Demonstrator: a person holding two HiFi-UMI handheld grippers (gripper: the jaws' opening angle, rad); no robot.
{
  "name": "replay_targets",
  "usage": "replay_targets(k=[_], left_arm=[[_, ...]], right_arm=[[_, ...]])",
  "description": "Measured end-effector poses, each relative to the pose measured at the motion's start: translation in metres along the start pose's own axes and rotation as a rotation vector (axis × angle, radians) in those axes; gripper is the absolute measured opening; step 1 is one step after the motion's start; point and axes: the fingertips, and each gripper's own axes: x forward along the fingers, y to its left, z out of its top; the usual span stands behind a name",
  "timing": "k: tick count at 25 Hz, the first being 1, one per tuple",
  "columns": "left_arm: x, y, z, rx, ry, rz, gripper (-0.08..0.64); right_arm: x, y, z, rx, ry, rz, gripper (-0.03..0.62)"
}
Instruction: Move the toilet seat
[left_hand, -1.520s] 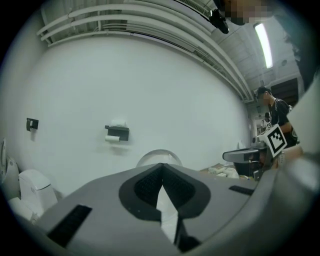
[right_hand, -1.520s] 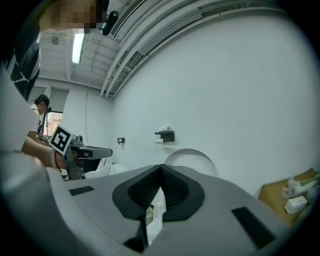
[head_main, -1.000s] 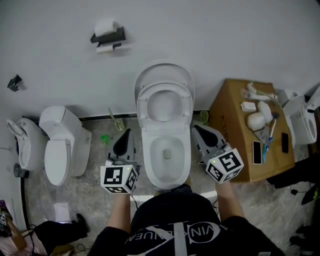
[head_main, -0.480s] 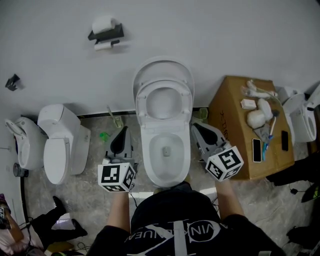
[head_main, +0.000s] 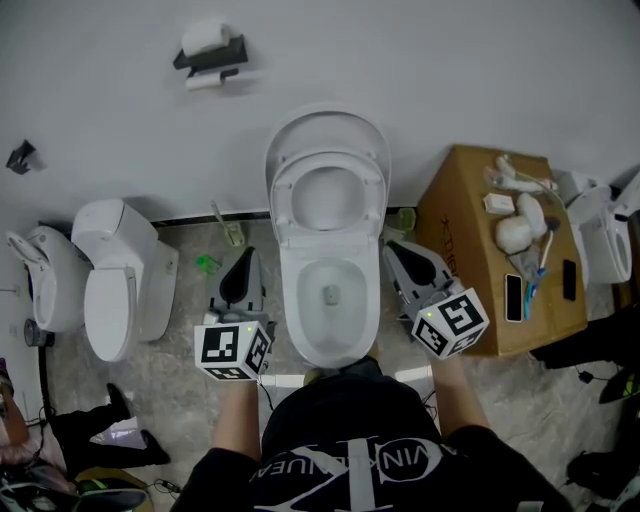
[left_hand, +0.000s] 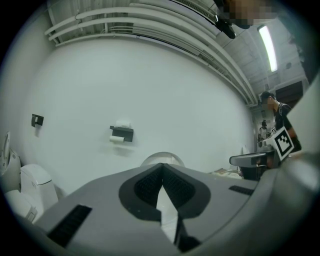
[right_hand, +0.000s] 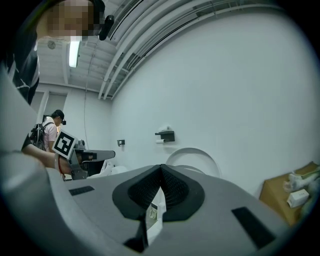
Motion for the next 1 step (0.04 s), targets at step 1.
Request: replay_targets(k=[1], left_arm=[[0.0009,0.0004,-0.0004,-0.001,0.001,0.0,0.003]], right_arm=[[0.0015,-0.0005,0.0,0.001,0.001,0.001,0.011]])
